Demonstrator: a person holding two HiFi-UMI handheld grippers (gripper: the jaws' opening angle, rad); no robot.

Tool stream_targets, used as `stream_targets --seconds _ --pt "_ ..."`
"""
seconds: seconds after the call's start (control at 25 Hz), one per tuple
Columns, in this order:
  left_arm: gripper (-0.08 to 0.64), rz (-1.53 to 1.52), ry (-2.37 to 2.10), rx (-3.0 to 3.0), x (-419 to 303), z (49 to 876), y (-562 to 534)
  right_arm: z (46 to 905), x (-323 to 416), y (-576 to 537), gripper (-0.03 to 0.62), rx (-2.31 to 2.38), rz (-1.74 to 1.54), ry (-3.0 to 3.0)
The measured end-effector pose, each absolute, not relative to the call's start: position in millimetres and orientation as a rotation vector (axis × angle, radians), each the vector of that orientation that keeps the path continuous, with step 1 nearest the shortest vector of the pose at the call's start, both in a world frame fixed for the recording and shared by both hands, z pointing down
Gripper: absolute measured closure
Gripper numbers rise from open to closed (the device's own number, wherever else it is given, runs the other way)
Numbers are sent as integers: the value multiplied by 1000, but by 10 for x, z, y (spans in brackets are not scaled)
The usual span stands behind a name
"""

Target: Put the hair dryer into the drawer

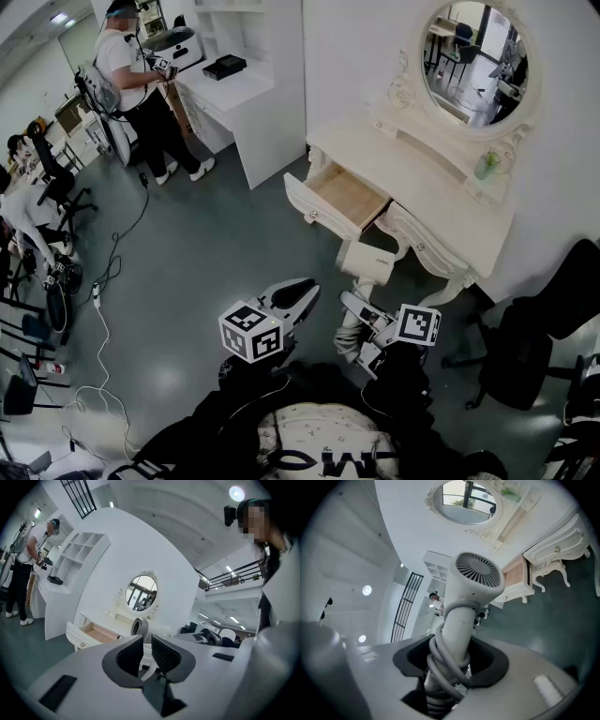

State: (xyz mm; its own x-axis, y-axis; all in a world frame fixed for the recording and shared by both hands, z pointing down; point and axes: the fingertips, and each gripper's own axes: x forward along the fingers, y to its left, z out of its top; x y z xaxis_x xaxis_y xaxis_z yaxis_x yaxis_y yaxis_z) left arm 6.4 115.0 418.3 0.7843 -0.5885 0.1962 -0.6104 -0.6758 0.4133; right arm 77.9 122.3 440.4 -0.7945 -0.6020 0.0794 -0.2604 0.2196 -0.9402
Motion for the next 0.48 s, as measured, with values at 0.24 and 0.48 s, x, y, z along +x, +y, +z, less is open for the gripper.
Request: stream_targets --seconds 0.24,0.48 --pt "506 71 -914 2505 141 4204 1184 4523 1018 1242 371 -935 -1633 2193" --pt "506 84 -916 2506 283 4219 1176 4535 1173 1221 371 -935 -1638 2169"
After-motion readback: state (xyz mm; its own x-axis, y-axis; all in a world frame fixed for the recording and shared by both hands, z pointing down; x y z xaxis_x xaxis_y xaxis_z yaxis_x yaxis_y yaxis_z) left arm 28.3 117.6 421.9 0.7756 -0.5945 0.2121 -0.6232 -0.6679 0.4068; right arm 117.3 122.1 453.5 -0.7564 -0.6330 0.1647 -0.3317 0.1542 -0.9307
